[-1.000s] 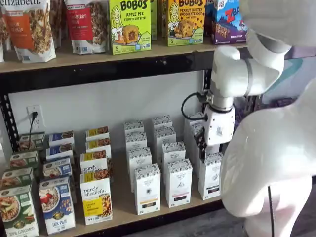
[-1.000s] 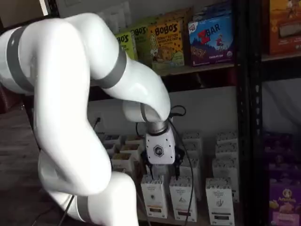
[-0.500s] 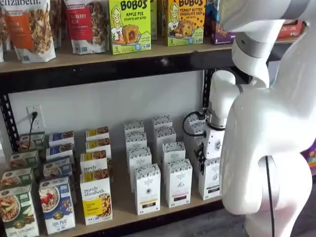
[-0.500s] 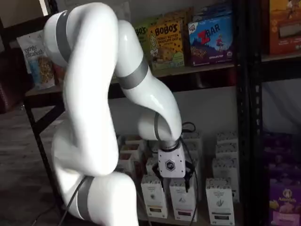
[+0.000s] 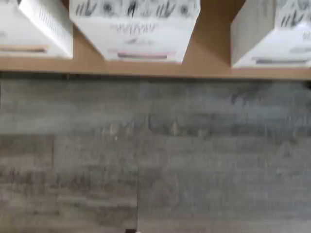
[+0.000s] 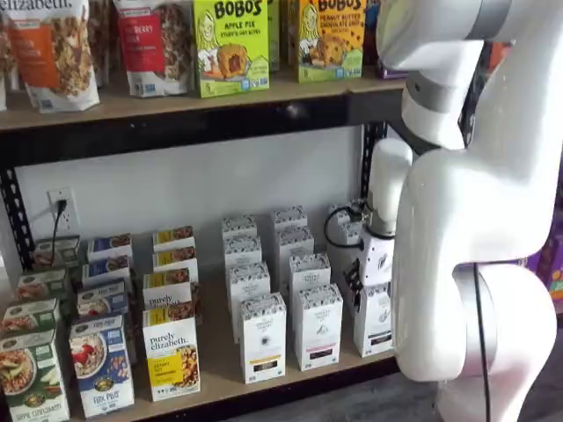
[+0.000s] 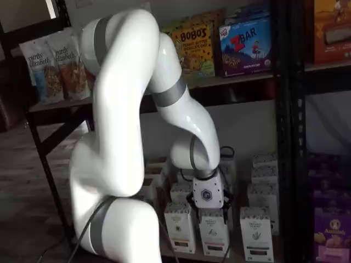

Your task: Pick up the white box with a green strip in the middle, on the bottom shelf, the sixth box from the left

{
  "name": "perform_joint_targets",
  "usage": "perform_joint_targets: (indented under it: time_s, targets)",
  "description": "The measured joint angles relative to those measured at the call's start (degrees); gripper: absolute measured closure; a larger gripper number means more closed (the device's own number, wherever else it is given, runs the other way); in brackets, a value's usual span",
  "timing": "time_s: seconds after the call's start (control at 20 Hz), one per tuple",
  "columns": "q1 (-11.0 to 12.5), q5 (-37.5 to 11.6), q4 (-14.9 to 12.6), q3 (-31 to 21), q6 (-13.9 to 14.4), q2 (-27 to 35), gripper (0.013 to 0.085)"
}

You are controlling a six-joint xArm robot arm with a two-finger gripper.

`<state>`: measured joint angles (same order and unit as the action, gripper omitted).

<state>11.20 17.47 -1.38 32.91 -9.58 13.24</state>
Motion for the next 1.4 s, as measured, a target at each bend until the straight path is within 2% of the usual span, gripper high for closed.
perform_joint_targets:
  time_s: [0.1, 0.15, 0.3, 0.45, 0.7, 1.15, 1.4]
  targets:
    - [-0.1, -0.6, 1.8, 1.8, -1.7, 2.1, 0.013]
    - [0.0, -0.4, 1.8, 2.8, -1.7, 3.0, 0.013]
    - [0.6, 2.1, 3.2, 6.5, -3.6, 5.8, 0.013]
    - [1.9, 4.5, 1.6, 9.9, -3.3, 8.5, 0.013]
    - [3.8, 4.1, -0.1, 13.7, -3.7, 12.0, 0.013]
    - [5.7, 3.4, -3.2, 20.1, -2.7, 17.4, 0.013]
    - [6.5, 3.6, -1.4, 23.7, -5.2, 20.1, 0.013]
